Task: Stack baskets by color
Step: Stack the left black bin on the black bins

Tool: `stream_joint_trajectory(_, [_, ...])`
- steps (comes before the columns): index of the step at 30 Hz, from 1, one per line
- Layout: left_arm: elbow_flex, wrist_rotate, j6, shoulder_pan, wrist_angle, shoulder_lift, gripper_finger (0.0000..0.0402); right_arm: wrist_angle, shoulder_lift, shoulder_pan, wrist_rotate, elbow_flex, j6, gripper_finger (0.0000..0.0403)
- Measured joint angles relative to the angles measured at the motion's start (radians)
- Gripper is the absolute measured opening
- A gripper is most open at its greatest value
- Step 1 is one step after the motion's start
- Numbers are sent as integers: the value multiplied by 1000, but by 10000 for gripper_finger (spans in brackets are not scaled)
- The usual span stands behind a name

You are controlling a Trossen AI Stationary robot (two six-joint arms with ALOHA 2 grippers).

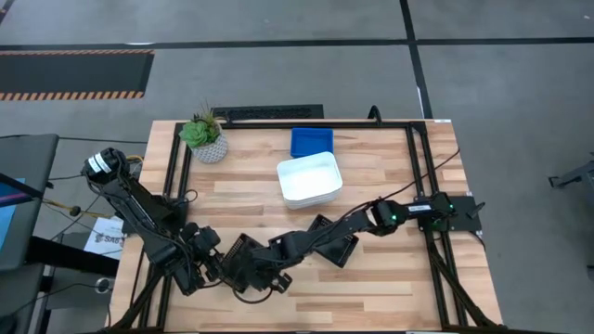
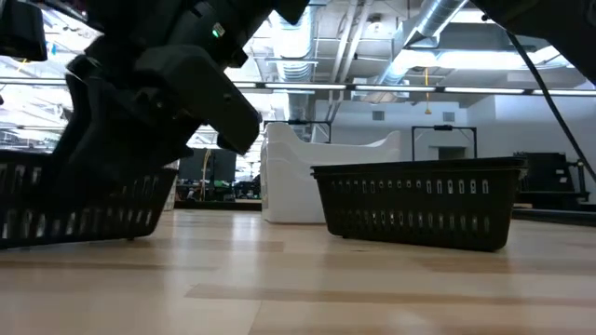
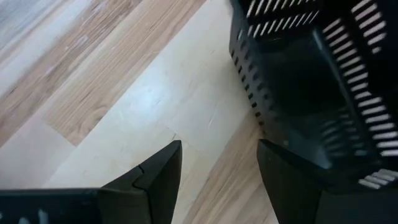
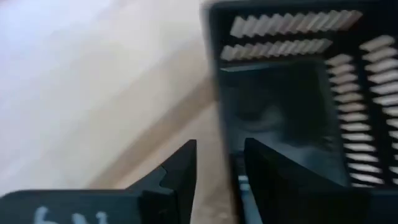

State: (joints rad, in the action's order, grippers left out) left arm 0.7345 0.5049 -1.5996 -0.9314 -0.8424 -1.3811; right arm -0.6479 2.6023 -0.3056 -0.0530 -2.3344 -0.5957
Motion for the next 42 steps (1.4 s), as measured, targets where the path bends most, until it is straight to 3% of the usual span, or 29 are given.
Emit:
stream_joint_trajectory(5, [0,0,3,0,1,0,197,-6,0,1,6,-2,3,99])
stream_joint_trajectory(10, [0,0,5,0,1,0,196,-7,0,-1,5,-2,15,15])
stream_joint_trajectory(16, [0,6,11,0,1,0,196,-8,0,-2,17,-2,67,12])
stream_joint_trajectory(24, [3,10,11,0,-7,0,196,-168,-104,-23,161,-2,183,6])
stream_joint_trajectory(32, [4,27,23,0,0,0,197,-447,-292,-76,329,-3,552,4])
stream_joint_trajectory(37, [4,75,12,0,11,1,197,-693,-379,-154,429,-2,998,9])
stream_joint_trajectory(40, [4,107,14,2,16,1,197,-879,-389,-210,544,-2,1281,9])
stream_joint_trajectory(42, [4,118,11,6,25,1,197,-930,-385,-241,567,7,1439,5])
